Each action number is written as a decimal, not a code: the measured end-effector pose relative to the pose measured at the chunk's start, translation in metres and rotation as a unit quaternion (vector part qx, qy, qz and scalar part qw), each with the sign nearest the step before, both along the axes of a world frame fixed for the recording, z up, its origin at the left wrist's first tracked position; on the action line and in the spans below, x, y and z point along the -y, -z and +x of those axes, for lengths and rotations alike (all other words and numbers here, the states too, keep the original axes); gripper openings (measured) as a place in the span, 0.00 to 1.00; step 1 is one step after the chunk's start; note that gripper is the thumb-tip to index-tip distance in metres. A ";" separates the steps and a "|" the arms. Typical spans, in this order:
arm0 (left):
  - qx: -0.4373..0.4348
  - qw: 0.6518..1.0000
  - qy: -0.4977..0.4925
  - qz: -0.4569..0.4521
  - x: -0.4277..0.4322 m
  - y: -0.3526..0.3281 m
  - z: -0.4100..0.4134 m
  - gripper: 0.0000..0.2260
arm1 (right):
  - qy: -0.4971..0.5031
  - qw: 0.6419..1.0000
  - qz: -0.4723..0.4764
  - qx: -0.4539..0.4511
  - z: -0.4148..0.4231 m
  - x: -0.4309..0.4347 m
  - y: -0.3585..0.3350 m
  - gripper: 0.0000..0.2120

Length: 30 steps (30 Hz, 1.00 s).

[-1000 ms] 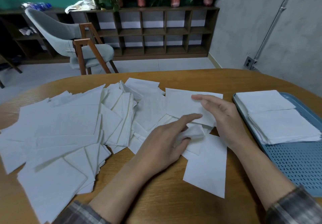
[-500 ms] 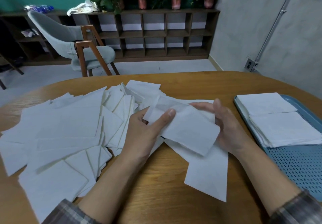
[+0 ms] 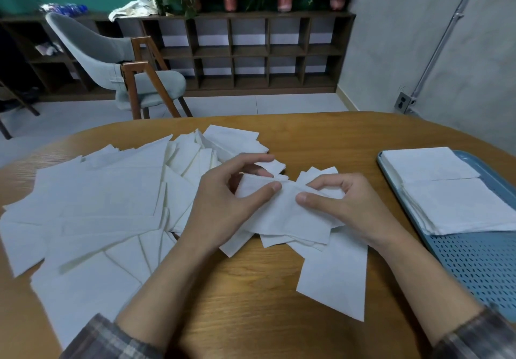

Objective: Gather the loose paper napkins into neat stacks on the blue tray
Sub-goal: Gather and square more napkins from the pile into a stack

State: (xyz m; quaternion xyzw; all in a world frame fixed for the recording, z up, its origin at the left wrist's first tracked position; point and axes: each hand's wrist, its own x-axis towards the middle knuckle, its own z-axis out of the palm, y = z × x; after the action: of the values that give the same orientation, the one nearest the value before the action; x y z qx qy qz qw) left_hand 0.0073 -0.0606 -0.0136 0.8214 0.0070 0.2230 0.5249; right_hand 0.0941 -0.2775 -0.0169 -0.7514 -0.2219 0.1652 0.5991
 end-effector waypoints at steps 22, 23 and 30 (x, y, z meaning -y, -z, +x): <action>-0.055 0.998 0.032 -0.027 -0.004 -0.003 0.000 0.10 | 0.004 0.999 0.038 -0.035 -0.005 -0.002 -0.001 0.09; -0.049 0.998 0.024 -0.034 -0.003 -0.002 0.001 0.10 | 0.007 0.999 0.043 -0.033 -0.006 -0.003 -0.001 0.11; -0.038 0.992 0.000 -0.123 0.009 0.008 0.005 0.09 | -0.010 0.996 0.089 -0.013 -0.008 -0.008 0.004 0.27</action>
State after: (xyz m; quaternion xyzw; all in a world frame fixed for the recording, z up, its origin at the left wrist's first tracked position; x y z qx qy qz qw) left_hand 0.0123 -0.0692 -0.0216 0.7587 0.0540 0.1887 0.6211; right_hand 0.0866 -0.2693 -0.0211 -0.6907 -0.2356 0.1601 0.6647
